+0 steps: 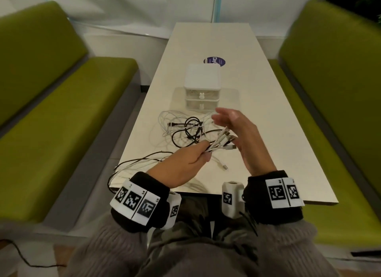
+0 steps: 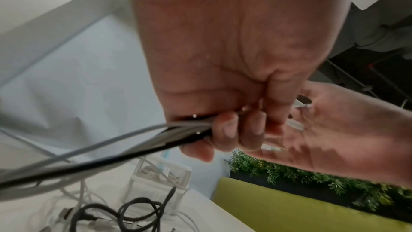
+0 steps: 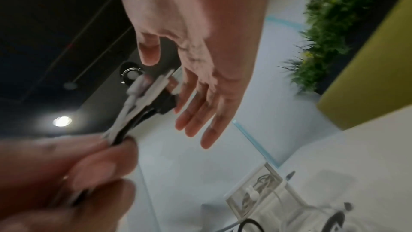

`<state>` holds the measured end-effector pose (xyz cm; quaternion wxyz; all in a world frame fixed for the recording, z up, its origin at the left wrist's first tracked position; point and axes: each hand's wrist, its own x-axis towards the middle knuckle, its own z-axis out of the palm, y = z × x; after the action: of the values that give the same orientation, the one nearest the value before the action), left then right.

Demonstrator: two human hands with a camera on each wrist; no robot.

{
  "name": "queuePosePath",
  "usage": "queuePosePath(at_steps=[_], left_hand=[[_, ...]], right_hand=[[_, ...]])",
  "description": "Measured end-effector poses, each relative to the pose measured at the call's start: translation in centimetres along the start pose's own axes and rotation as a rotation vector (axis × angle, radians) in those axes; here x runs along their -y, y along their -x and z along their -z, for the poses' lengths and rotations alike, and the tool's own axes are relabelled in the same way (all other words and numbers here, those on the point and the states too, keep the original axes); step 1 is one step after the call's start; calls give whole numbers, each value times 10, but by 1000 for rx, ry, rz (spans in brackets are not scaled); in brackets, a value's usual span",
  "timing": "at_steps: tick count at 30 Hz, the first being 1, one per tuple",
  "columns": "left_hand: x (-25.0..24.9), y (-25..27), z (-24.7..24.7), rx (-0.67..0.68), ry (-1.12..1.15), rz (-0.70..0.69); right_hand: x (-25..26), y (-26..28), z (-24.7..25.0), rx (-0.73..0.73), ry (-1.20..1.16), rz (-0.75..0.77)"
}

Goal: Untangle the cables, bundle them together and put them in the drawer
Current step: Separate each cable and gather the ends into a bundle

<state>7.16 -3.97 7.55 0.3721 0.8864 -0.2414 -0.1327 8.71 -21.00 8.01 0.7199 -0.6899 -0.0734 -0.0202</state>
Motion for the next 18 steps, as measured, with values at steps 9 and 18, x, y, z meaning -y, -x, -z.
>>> queuePosePath(at_steps=[9, 18], left_hand=[[-9, -2, -12, -33, -74, 55], [-12, -9, -13, -27, -220, -24]], right_hand=[[-15, 4, -40, -15, 244, 75], [-9, 3, -41, -135, 111, 58]])
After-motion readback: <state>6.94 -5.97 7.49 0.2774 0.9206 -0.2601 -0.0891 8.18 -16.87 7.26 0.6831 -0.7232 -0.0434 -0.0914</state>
